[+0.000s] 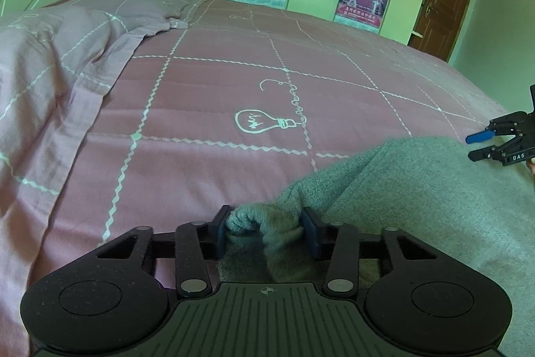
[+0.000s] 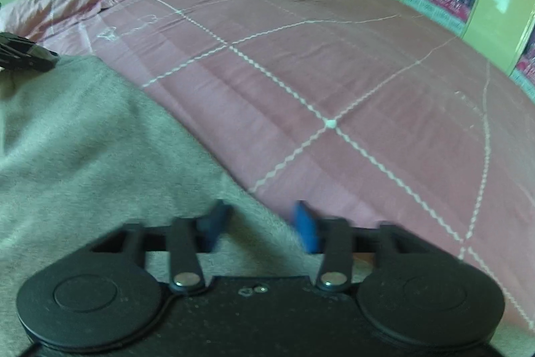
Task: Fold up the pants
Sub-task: 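Grasp the sweatpants leg cuffs with the left gripper while the right gripper grasps the other cuff, then lift the cuffs with both grippers and fold them over toward the waistband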
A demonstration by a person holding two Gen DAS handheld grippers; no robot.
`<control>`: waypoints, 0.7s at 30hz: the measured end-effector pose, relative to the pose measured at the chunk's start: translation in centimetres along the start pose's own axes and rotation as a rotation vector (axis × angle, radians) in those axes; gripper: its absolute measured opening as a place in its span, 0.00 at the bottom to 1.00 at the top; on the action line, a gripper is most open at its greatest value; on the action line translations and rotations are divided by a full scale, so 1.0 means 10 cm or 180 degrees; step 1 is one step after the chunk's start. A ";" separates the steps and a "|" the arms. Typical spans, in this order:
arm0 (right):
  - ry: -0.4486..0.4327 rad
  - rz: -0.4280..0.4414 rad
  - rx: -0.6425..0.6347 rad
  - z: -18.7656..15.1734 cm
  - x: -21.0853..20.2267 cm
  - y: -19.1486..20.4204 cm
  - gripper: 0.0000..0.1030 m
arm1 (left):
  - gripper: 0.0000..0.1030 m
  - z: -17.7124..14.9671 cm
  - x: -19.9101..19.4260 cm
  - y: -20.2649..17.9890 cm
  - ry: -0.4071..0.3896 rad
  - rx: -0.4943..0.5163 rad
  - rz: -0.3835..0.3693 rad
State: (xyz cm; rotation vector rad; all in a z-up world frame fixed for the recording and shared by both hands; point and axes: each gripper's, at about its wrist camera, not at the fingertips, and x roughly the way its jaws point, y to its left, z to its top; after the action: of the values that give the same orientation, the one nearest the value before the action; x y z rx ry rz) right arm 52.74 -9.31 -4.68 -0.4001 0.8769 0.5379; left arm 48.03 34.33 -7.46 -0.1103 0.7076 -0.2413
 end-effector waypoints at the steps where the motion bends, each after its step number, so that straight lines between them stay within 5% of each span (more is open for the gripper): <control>1: 0.0038 -0.0025 -0.0021 0.02 -0.02 0.03 0.00 | 0.29 0.00 0.00 0.01 -0.0026 -0.0020 -0.0072; 3: 0.0007 -0.0168 -0.0166 0.03 -0.13 0.15 0.00 | 0.21 -0.01 -0.07 -0.03 -0.0124 0.0054 -0.0100; 10: -0.0455 -0.0323 -0.0359 -0.06 -1.19 0.42 0.00 | 0.20 0.00 -0.82 -0.25 -0.0881 0.0429 -0.0107; 15: -0.0711 -0.0416 -0.0570 -0.31 -2.10 0.79 0.00 | 0.20 -0.06 -1.57 -0.59 -0.1293 0.1042 -0.0114; 21: -0.0783 -0.0520 -0.0771 -0.91 -2.79 1.43 0.00 | 0.21 -0.56 -2.29 -1.08 -0.1416 0.1657 0.0069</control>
State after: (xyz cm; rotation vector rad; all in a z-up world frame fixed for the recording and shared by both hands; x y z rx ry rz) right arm 24.13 -10.52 10.95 -0.6069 0.5383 0.5306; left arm 25.63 29.68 4.70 0.3327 0.1883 -0.3590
